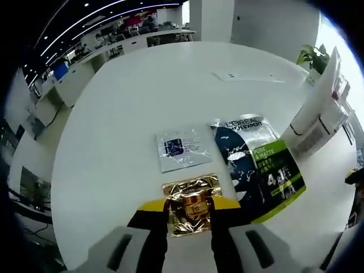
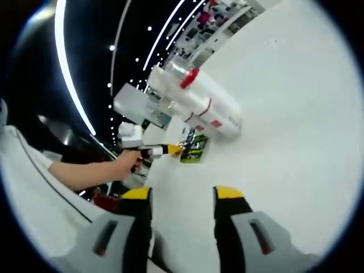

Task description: Arrange the skincare products in the storage area until every visible bottle or jar stands upright without overlapping.

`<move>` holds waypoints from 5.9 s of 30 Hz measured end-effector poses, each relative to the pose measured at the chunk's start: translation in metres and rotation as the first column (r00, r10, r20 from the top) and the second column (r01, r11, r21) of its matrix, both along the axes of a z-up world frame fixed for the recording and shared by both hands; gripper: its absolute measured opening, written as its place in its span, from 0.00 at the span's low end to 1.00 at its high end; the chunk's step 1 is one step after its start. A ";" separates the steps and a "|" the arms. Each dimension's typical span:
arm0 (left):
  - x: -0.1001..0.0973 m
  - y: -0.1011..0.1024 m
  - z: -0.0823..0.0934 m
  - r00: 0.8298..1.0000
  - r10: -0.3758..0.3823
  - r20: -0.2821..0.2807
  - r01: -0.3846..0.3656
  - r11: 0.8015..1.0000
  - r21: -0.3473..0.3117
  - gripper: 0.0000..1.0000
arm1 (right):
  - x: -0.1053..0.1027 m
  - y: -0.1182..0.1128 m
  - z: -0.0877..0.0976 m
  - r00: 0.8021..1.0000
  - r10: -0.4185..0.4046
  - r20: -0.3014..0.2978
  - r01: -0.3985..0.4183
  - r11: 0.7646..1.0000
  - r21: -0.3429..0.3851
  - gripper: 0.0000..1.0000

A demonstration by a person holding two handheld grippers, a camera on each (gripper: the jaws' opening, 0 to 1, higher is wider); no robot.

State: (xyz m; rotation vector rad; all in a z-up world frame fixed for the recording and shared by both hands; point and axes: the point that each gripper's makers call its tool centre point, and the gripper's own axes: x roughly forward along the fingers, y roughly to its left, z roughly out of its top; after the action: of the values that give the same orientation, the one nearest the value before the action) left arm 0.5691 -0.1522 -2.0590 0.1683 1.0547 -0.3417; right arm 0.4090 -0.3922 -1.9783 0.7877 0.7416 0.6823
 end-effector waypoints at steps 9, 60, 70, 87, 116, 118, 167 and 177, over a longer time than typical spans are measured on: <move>-0.002 -0.005 0.001 1.000 0.013 -0.002 -0.013 1.000 -0.021 0.33 | 0.001 -0.002 0.003 1.000 -0.004 0.008 0.004 1.000 0.001 0.41; -0.082 -0.039 0.173 0.931 0.110 0.347 0.086 0.859 -0.504 0.61 | 0.007 0.008 0.093 0.924 0.052 0.379 0.022 0.982 -0.190 0.45; -0.106 -0.047 0.205 0.903 0.106 0.417 0.165 0.810 -0.563 0.64 | 0.004 0.020 0.121 0.857 0.136 0.497 0.042 0.943 -0.330 0.57; -0.131 -0.041 0.241 0.846 0.130 0.517 0.241 0.772 -0.588 0.80 | 0.002 0.003 0.160 0.799 0.080 0.596 0.174 0.918 -0.356 0.80; -0.176 -0.017 0.193 0.836 0.077 0.544 0.208 0.872 -0.443 0.90 | -0.025 -0.012 0.134 0.828 0.038 0.560 0.207 0.907 -0.368 0.99; -0.180 -0.019 0.193 0.838 0.082 0.540 0.204 0.870 -0.449 0.91 | -0.028 -0.009 0.133 0.830 0.049 0.556 0.191 0.911 -0.365 0.99; -0.179 -0.023 0.206 0.779 0.104 0.618 0.226 0.873 -0.432 1.00 | -0.041 -0.030 0.127 0.789 0.030 0.614 0.279 0.872 -0.402 0.99; -0.180 -0.025 0.203 0.785 0.099 0.611 0.220 0.877 -0.426 1.00 | -0.042 -0.033 0.122 0.798 0.031 0.602 0.275 0.870 -0.409 0.99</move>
State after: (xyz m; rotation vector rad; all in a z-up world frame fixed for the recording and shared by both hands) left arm 0.3891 -0.1770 -1.8564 -0.1333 0.2807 -0.5544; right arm 0.3669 -0.4252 -1.8567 0.1287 0.2461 0.5426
